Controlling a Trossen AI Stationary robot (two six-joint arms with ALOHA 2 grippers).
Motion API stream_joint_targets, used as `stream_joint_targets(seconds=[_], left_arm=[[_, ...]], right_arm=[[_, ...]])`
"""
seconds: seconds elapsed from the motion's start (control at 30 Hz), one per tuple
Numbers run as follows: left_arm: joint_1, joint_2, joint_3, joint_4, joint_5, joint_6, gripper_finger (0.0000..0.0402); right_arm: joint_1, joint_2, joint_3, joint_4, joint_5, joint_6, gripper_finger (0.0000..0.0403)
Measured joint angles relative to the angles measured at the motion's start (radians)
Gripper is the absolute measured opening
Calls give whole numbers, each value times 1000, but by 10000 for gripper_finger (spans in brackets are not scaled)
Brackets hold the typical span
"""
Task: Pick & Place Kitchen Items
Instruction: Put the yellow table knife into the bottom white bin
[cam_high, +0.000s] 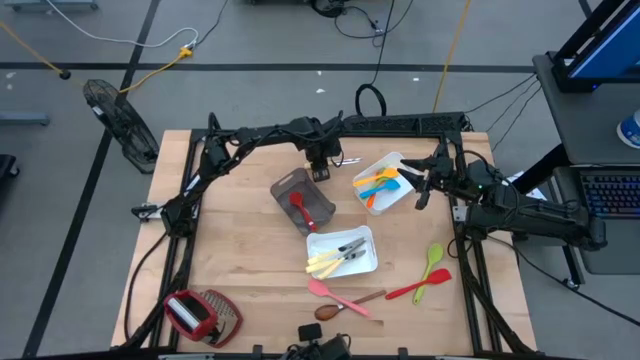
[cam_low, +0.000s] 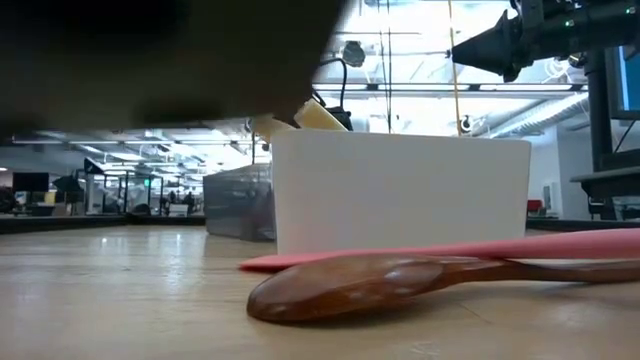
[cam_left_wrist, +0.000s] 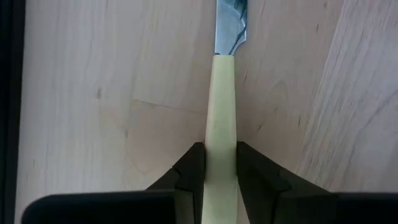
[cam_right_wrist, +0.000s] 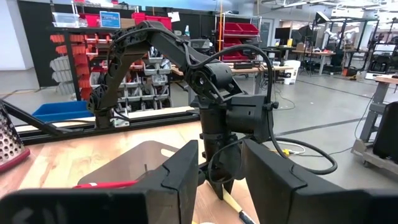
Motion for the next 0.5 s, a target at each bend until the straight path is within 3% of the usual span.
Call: stream_joint_targets(seconds=[0.5], left_arm=[[29, -45, -3, 25, -44, 25, 55]], right_arm=[[0, 0, 0, 0, 0, 16, 116]])
